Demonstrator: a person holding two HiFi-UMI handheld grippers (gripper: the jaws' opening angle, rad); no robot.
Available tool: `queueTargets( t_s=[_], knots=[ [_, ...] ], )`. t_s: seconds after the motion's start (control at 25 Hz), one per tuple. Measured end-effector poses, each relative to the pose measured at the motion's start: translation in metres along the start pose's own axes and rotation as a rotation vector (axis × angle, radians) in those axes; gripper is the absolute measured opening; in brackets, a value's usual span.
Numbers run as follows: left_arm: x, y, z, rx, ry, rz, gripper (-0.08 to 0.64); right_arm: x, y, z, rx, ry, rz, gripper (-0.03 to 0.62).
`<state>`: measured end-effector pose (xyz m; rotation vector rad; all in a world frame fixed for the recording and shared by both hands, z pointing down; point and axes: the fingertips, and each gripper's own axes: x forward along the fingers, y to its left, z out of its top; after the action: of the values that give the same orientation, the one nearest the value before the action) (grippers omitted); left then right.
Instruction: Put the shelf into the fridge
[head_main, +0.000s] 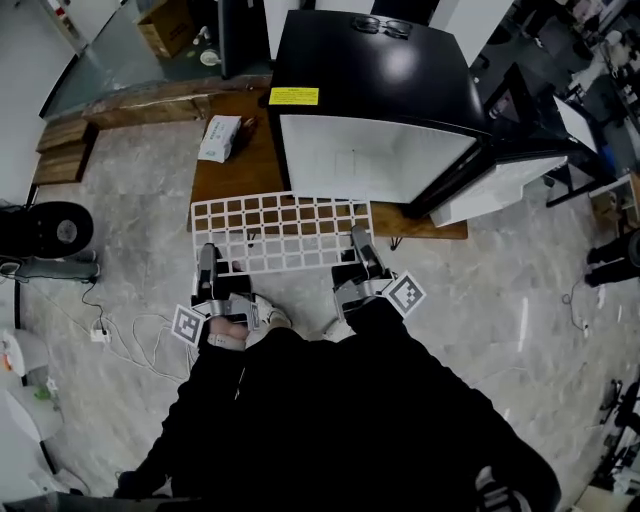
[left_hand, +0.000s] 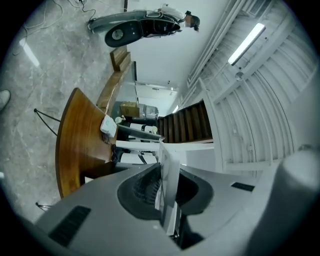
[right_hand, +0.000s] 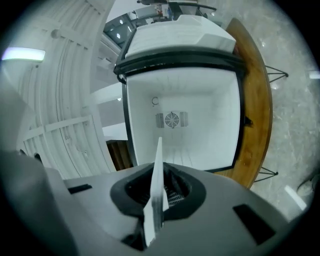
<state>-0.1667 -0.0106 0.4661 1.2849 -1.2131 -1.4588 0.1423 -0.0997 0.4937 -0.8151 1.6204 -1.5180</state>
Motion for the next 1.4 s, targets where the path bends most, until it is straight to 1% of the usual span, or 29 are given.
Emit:
queueTargets(
  t_s=[0.12, 0.28, 0.4, 0.52, 0.68, 0.96, 1.16, 1.4],
  knots=[
    [0.007, 0.002, -0.042, 0.000, 0.064, 0.011, 0.034, -0.022, 0.013, 0.038, -0.023, -0.046, 0.010, 0.032],
    [0.017, 0.009, -0.093, -0.002, 0.126, 0.013, 0.034, -0.053, 0.010, 0.083, -0.028, -0.113, -0.004, 0.031],
    [0.028, 0.014, -0.122, 0.000, 0.181, 0.020, 0.034, -0.067, 0.008, 0.110, -0.040, -0.162, -0.013, 0.031],
    [0.051, 0.019, -0.150, -0.002, 0.231, 0.031, 0.033, -0.066, 0.008, 0.139, -0.036, -0.211, -0.013, 0.031],
    [0.099, 0.033, -0.182, -0.018, 0.280, 0.047, 0.034, -0.045, 0.006, 0.182, -0.050, -0.254, -0.022, 0.031],
    [0.125, 0.042, -0.188, -0.028, 0.310, 0.046, 0.032, -0.026, 0.010, 0.195, -0.071, -0.278, -0.016, 0.032],
    [0.144, 0.046, -0.190, -0.019, 0.296, 0.043, 0.032, -0.010, 0.007, 0.204, -0.064, -0.271, -0.019, 0.031],
    [0.143, 0.046, -0.189, -0.023, 0.290, 0.053, 0.032, -0.004, 0.004, 0.207, -0.066, -0.269, -0.029, 0.031]
  ],
)
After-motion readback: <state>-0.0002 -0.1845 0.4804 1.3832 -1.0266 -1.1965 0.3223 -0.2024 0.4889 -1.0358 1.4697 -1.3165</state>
